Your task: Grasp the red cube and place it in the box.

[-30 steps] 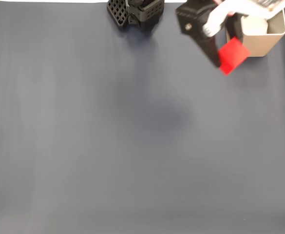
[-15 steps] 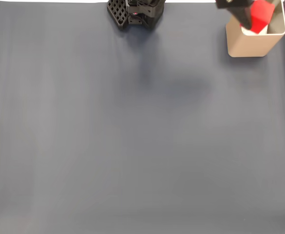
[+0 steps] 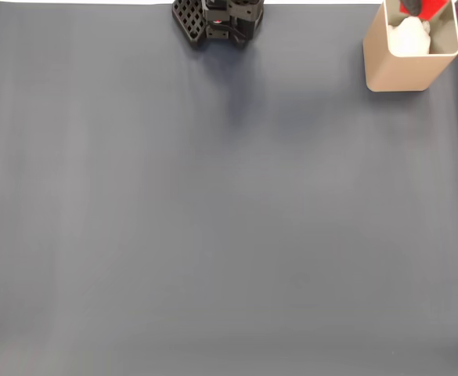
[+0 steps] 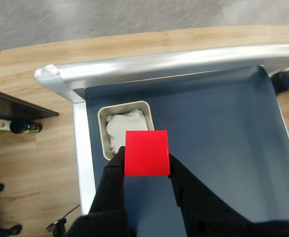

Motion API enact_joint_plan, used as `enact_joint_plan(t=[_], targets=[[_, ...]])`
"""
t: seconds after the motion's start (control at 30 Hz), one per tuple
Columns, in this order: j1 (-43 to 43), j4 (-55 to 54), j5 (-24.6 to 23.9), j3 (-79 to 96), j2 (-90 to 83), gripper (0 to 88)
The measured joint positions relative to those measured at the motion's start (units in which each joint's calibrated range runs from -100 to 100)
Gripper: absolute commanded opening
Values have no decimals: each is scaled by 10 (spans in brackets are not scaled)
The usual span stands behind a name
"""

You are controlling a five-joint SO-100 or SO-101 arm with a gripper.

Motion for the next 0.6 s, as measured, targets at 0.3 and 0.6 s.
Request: enact_joint_plan(t=[0.3, 0.6], targets=[[-27, -7, 4, 0, 42, 2], [-27, -33, 16, 0, 73, 2]])
